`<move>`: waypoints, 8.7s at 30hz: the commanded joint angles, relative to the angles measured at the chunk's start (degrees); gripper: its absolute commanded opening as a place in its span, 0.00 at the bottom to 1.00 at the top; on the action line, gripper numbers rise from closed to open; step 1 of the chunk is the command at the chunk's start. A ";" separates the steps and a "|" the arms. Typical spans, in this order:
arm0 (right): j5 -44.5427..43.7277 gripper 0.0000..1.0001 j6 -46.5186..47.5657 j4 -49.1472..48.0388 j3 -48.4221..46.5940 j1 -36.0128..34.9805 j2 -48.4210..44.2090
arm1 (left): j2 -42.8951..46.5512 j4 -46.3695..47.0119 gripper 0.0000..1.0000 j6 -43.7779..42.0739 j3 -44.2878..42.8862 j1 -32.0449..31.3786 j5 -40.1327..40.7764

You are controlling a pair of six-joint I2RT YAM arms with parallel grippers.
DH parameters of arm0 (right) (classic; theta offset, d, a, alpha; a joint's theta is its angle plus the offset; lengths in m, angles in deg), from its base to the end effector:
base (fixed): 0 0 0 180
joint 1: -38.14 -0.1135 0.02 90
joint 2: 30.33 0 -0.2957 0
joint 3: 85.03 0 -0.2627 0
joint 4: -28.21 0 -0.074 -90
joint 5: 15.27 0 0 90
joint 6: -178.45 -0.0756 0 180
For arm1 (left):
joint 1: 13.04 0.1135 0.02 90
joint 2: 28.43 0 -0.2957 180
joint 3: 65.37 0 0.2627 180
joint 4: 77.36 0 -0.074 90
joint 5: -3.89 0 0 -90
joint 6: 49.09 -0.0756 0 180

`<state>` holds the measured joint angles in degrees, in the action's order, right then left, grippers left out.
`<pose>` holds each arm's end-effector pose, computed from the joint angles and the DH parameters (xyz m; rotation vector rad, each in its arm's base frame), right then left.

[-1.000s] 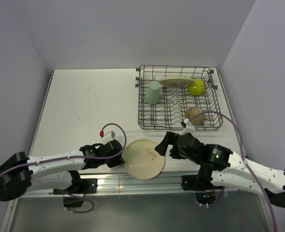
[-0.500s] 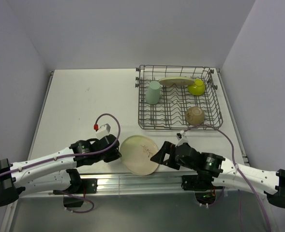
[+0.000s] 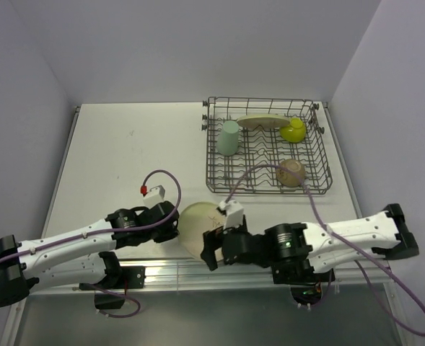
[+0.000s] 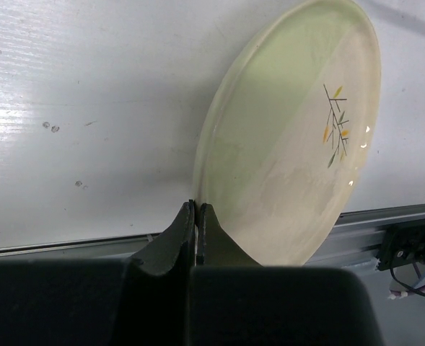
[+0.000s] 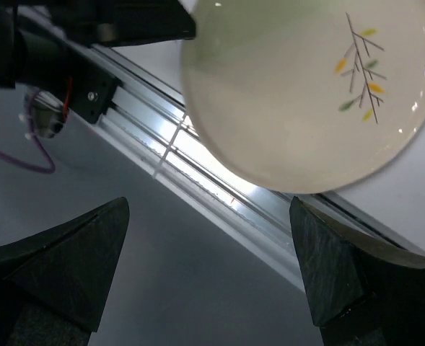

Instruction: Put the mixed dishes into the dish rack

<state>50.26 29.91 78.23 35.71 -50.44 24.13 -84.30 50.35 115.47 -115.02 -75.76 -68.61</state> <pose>0.0365 0.2096 0.2747 -0.4161 2.3802 0.8032 0.1080 -0.1598 0.2052 -0.3821 2.5860 -0.5393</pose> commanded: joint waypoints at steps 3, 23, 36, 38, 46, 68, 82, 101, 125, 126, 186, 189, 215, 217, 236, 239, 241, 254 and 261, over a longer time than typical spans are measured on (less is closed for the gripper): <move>-19.20 1.00 5.46 14.59 -13.78 -10.55 17.92 | -0.11 3.23 0.00 -0.56 -3.37 -0.30 1.05; -34.95 0.98 12.04 20.67 -28.30 -19.44 48.20 | 0.95 1.39 0.00 -1.97 -5.48 -0.30 -0.80; -36.35 0.96 11.96 16.44 -27.94 -18.04 53.73 | 1.38 2.00 0.00 -2.14 -5.22 -0.30 -2.03; -36.96 0.96 11.26 16.44 -28.03 -17.60 54.70 | 1.65 2.18 0.00 -2.14 -5.13 -0.30 -2.11; -39.95 0.93 7.58 17.85 -29.35 -14.70 58.65 | 2.61 2.35 0.00 -2.14 -4.77 -0.30 -2.91; -50.06 0.00 -14.40 38.32 -32.78 -12.94 66.04 | 2.88 4.37 0.00 -1.97 -3.90 -0.30 -4.58; -45.59 0.00 -23.81 43.61 -28.47 -16.80 57.09 | 10.34 -9.06 0.93 0.84 -12.41 -0.30 7.72; -49.19 0.00 -8.04 28.19 -48.51 -11.28 26.26 | 16.77 -9.34 0.92 3.13 -7.85 -0.30 7.64; -0.79 0.00 -12.28 -4.22 -37.18 56.64 2.23 | 15.36 -7.41 0.92 2.08 -6.18 -0.30 6.67; 4.64 0.00 -13.34 -3.86 -35.08 59.37 2.15 | 15.62 -7.23 0.92 2.16 -5.92 -0.30 6.59; 11.90 0.00 -35.85 1.68 -32.86 84.88 26.40 | 6.75 8.51 0.94 -6.89 -3.37 0.67 2.02; 11.37 0.00 -34.72 1.59 -33.30 84.88 28.07 | 7.27 8.42 0.94 -6.89 -3.46 0.75 1.93; 6.98 0.14 -32.07 -1.31 -35.15 78.47 34.75 | 7.45 9.03 0.94 -6.63 -3.02 1.19 0.35; 6.98 0.18 -32.33 -1.40 -34.88 78.03 35.01 | 7.80 8.77 0.95 -6.45 -2.93 1.11 0.43; 2.76 0.72 -29.97 -2.54 -26.54 76.01 26.15 | 10.35 8.42 0.94 -5.13 -1.08 1.11 -0.36; 1.71 0.73 -30.14 -2.54 -24.52 75.30 23.33 | 10.18 8.85 0.94 -5.13 -0.91 1.11 -0.45; 1.62 0.73 -30.23 -2.80 -22.76 75.30 21.67 | 10.00 8.94 0.94 -5.22 -0.99 1.11 -0.53; 2.14 0.77 -28.21 -2.72 -12.83 73.46 14.19 | 7.89 8.07 0.95 -6.53 -3.63 1.28 0.87; 0.73 0.87 -23.12 -2.63 -9.22 72.67 8.74 | 5.52 7.27 0.95 -7.68 -6.35 1.55 1.75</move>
<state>53.71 3.72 76.90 25.98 22.61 34.88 -77.99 57.41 109.09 -118.18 -74.65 -68.22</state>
